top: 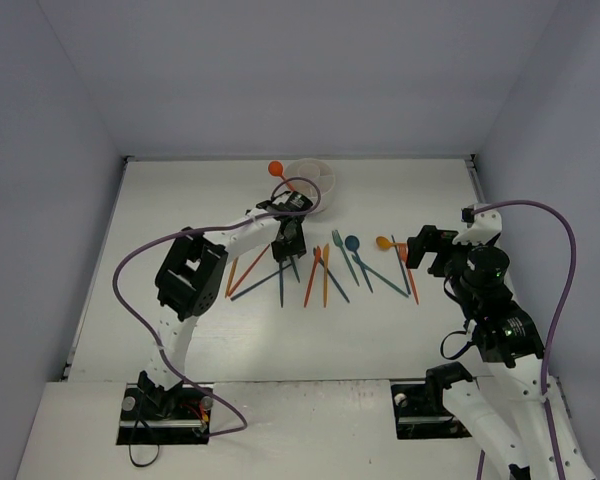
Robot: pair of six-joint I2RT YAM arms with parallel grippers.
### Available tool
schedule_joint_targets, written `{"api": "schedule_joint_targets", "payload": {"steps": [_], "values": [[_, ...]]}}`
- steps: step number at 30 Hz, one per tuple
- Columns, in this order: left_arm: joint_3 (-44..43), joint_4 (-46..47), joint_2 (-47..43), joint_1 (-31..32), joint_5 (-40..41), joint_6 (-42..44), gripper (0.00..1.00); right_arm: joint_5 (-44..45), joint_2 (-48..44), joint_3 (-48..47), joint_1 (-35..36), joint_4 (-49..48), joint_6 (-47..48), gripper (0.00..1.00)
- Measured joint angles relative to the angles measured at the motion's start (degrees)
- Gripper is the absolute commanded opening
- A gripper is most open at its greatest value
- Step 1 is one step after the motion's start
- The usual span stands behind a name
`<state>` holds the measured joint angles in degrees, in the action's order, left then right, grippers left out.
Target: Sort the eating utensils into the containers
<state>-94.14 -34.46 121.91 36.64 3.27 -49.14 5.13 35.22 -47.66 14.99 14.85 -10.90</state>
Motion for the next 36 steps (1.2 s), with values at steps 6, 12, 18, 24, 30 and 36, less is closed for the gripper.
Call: {"api": "schedule_joint_targets", "payload": {"steps": [6,12,18,24,30,36], "values": [[-1.98,-0.20,1.32,-0.73,0.02,0.16,0.34,0.00,0.00,0.00,0.11,0.00,0.02,1.00],[-4.89,-1.03,3.21,-0.90,0.31,0.67,0.28,0.00,0.00,0.00,0.11,0.00,0.00,1.00],[-6.74,-1.41,4.50,-1.44,0.77,0.91,0.12,0.00,0.00,0.02,0.11,0.00,0.02,1.00],[-7.02,-1.34,4.77,-2.22,1.19,0.90,0.00,0.00,-0.13,0.52,0.11,-0.02,0.00,1.00],[-7.03,-1.37,4.62,-2.31,1.92,0.95,0.00,0.02,-0.29,0.76,0.12,0.02,0.06,1.00],[-6.60,-2.10,0.16,-2.31,4.33,1.20,0.00,0.02,-0.96,0.76,0.11,0.00,0.26,1.00]]}}
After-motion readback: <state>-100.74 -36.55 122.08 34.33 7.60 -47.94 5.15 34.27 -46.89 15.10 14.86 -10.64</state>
